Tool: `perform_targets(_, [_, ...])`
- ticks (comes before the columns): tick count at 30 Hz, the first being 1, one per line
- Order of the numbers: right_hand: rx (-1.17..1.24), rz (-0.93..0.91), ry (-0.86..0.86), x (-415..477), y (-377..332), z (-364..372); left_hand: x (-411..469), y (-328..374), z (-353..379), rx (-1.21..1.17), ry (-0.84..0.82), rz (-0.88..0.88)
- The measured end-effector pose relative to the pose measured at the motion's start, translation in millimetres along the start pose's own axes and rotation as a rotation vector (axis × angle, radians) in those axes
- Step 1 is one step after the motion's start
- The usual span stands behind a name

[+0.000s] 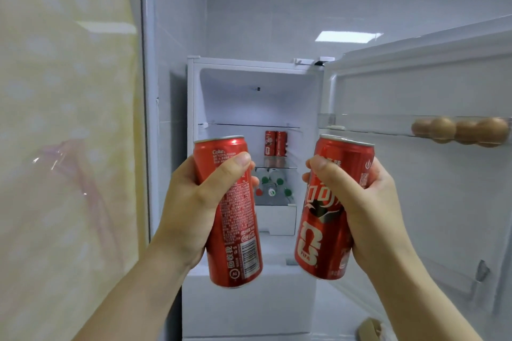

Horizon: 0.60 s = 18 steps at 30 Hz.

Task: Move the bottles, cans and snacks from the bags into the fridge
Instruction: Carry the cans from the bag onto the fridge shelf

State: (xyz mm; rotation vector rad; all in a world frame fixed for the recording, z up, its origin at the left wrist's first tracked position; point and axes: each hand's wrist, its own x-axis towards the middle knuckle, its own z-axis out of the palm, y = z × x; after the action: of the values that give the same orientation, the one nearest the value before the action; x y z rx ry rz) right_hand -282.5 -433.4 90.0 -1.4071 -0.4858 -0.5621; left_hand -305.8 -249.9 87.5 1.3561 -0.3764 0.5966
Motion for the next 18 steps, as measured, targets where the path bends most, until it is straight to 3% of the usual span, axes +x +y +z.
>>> perform_targets(9, [0.010, 0.010, -0.020, 79.7, 74.6, 0.6, 70.4, -63.1, 6.0, 0.039, 0.085, -0.014])
perform_targets(18, [-0.022, 0.019, 0.006, 139.8, 140.1, 30.0, 147.6, -121.8, -14.6, 0.020, 0.055, -0.013])
